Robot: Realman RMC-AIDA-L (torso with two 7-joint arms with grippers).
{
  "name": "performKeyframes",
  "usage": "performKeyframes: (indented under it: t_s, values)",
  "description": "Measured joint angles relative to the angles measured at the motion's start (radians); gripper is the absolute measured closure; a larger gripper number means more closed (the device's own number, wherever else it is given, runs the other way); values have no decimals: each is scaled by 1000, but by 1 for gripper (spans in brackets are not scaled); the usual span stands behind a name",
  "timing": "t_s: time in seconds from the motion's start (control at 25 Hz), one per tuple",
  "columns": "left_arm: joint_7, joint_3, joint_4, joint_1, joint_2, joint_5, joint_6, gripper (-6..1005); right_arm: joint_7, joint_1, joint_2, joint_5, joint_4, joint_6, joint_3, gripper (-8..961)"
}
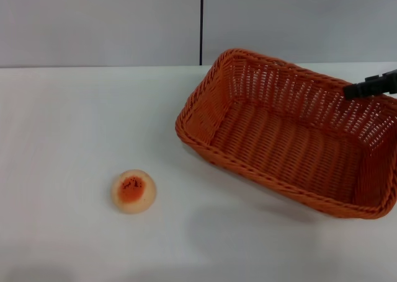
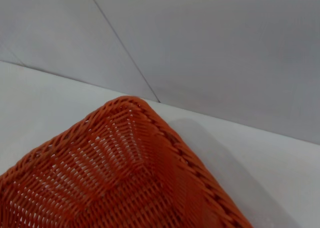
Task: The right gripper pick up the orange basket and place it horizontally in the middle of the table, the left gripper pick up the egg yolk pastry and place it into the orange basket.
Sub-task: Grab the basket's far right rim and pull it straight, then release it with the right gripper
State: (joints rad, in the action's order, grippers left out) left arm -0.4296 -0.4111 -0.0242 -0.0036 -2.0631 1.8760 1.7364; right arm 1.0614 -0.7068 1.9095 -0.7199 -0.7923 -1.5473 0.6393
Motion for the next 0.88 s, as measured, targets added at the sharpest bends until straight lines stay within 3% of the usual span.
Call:
performKeyframes:
  t_s: [0.32, 0.88]
  values:
    - [-2, 9, 1, 9, 1, 0, 9, 228, 51, 16, 24, 2, 9, 54, 0, 139]
    - [-4, 11, 3, 19, 2, 0, 39, 228, 99, 19, 25, 4, 58, 96, 6, 143]
